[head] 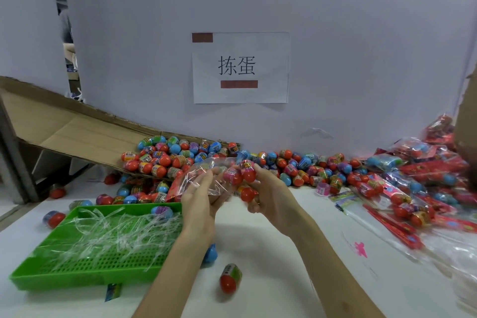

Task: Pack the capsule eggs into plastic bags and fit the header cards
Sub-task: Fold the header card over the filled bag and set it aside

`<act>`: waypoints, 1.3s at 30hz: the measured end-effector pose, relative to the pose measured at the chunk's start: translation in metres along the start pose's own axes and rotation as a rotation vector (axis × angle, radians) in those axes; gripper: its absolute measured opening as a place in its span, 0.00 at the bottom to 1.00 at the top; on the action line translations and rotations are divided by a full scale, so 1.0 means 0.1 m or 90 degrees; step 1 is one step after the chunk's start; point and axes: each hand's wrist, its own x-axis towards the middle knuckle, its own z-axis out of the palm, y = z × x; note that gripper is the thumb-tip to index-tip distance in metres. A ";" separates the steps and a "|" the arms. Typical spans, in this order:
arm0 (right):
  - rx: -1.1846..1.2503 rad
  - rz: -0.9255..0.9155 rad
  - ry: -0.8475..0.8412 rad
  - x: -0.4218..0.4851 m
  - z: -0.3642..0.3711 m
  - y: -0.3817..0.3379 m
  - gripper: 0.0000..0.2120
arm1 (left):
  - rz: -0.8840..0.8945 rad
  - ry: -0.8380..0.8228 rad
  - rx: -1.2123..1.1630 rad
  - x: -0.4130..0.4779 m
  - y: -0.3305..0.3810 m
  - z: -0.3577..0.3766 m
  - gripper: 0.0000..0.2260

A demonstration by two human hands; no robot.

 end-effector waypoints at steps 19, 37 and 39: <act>-0.038 -0.041 0.115 0.06 0.10 0.06 0.14 | -0.054 -0.037 -0.039 0.00 -0.08 0.00 0.08; -0.168 -0.216 0.306 0.09 0.11 0.12 0.07 | -0.103 -0.065 -0.130 0.01 -0.06 0.00 0.15; -0.199 -0.229 0.322 0.09 0.10 0.13 0.07 | -0.112 -0.058 -0.150 0.03 -0.06 -0.01 0.13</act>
